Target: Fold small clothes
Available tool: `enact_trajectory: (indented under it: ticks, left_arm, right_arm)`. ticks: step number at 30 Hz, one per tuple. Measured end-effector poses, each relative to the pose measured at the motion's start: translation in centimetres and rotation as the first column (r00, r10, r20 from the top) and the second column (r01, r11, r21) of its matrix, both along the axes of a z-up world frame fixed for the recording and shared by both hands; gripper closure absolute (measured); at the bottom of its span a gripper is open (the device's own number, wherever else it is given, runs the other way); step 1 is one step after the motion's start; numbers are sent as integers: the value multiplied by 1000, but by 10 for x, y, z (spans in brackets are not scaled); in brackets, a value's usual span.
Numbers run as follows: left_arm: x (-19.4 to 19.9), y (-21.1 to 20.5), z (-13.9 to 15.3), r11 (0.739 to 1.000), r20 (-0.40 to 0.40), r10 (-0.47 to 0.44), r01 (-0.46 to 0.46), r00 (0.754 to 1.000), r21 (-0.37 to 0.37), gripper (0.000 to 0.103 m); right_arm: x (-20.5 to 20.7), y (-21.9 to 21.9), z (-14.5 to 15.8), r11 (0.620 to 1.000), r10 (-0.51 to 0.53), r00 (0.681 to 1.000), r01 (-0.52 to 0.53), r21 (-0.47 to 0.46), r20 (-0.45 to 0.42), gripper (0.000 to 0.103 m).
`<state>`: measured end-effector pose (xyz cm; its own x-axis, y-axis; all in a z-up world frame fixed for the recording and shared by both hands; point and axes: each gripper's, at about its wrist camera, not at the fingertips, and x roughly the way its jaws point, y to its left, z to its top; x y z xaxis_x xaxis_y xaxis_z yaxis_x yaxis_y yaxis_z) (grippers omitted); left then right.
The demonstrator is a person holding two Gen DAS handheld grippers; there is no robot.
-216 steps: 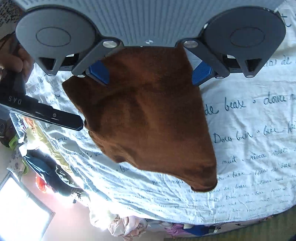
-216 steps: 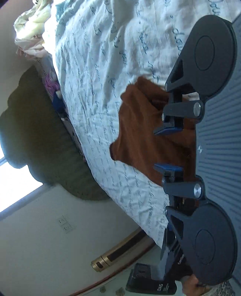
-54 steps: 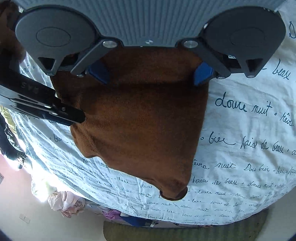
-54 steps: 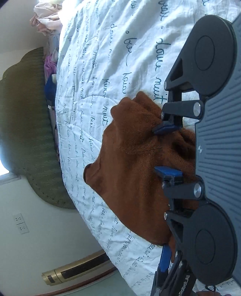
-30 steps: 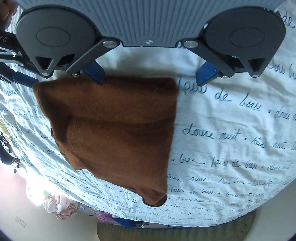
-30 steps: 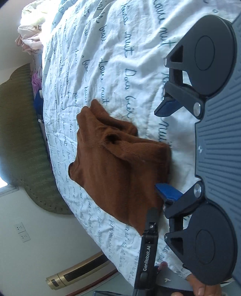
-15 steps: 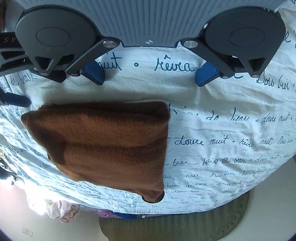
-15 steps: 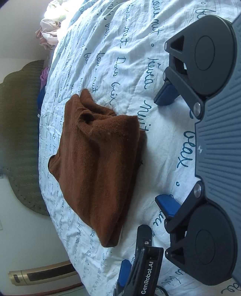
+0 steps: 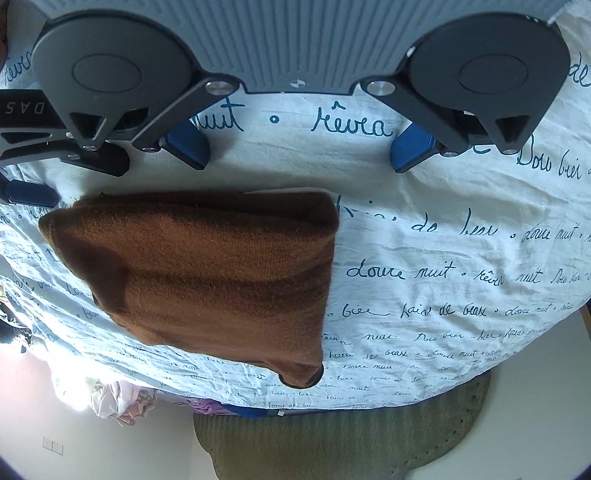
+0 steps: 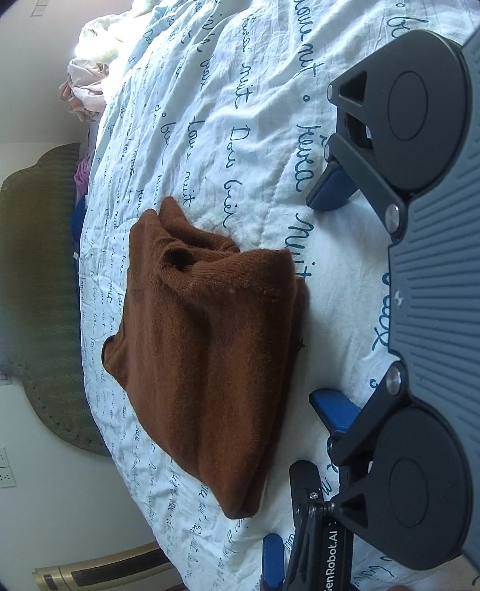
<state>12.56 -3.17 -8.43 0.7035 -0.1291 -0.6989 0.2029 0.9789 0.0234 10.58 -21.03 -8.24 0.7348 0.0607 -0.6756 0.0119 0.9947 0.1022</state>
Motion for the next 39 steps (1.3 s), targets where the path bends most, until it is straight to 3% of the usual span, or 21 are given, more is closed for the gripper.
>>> enact_trajectory:
  ticks: [39]
  left_arm:
    - [-2,-1,0,1000,1,-13,13,1000,9,0]
  right_arm:
    - [-1,1,0,1000,-4,1000,4,5,0,0]
